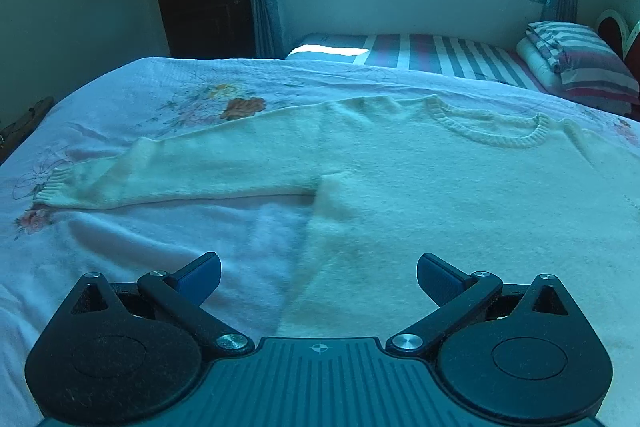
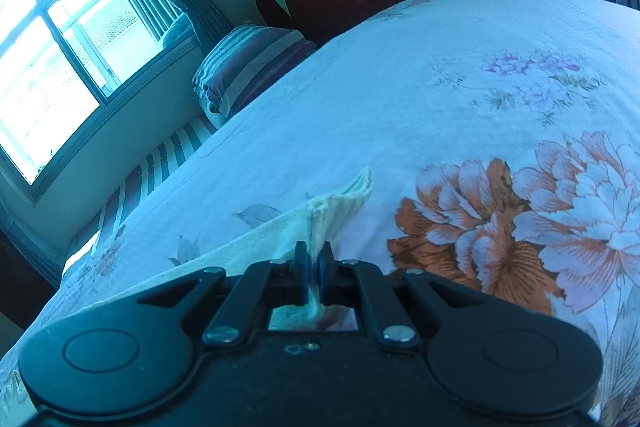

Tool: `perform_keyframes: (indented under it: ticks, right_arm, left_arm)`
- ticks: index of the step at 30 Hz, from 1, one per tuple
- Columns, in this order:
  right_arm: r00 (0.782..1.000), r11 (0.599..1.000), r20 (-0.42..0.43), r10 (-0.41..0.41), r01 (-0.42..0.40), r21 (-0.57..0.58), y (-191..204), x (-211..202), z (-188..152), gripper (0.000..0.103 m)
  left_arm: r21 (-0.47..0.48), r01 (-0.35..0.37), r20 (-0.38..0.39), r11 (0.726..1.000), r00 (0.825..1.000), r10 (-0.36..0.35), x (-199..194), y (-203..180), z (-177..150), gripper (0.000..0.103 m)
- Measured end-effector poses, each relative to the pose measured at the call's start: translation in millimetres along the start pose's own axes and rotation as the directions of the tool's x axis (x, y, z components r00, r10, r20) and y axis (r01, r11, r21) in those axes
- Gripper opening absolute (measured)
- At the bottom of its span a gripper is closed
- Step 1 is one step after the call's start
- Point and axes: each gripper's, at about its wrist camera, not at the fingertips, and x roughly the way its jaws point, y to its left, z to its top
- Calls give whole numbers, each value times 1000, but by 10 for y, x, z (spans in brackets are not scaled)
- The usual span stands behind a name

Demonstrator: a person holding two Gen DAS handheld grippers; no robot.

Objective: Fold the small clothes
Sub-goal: 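Grasp the sweater sleeve cuff with the right gripper and lift it, then carry the sleeve across the sweater body and open the right gripper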

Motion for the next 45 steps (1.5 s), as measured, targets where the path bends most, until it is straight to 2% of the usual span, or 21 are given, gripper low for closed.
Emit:
perform_keyframes:
  ticks: [6,11,16,23,25,27,35,36,37,39,40,42,45]
  right_arm:
    - [996,982,7,88,-86,-169,925,-130,-73,6]
    - [987,943,-33,157,-160,-292,1794,-228,-396,6]
    - [967,892,-127,221,-253,-374,2641,-194,-923,6]
    - [923,811,-279,266,-371,-452,3577,-112,-1850,6]
    - [911,794,-310,271,-393,-463,3742,-112,-2070,6]
    - [910,779,-318,265,-396,-485,3873,-137,-2260,6]
    - [910,766,-327,255,-396,-505,4132,-75,-2502,6]
    - [910,766,-331,251,-395,-507,4156,-50,-2517,8]
    - [907,759,-342,247,-400,-513,4175,-31,-2547,15]
    - [902,739,-368,227,-406,-538,4208,-6,-2602,24]
    - [911,737,-339,236,-395,-548,4183,-77,-2580,32]
    - [921,739,-273,277,-386,-553,4054,-253,-2471,40]
    - [945,788,-208,250,-324,-524,3718,-388,-2196,35]
  left_arm:
    - [40,-17,-4,999,1000,17,122,343,-82,103]
    - [19,5,-13,1000,1000,-5,330,685,-50,103]
    - [-9,6,-18,1000,1000,-6,432,1091,-59,103]
    - [1,-5,-31,1000,999,5,482,1555,-161,103]
    - [-6,-6,-35,1000,999,6,509,1653,-182,103]
    - [-13,-1,-37,1000,999,1,535,1744,-197,103]
    - [-49,2,-24,999,1000,-3,631,1926,-165,103]
    - [-55,4,-26,998,1000,-6,649,1936,-151,103]
    - [-63,7,-30,998,1000,-9,668,1935,-133,103]
    - [-86,35,-29,996,999,-38,694,1889,-87,103]
    - [-94,59,-24,994,998,-61,700,1835,-54,103]
    - [-93,92,-4,991,996,-93,702,1656,31,103]
    - [-98,162,20,982,987,-161,730,1259,206,103]
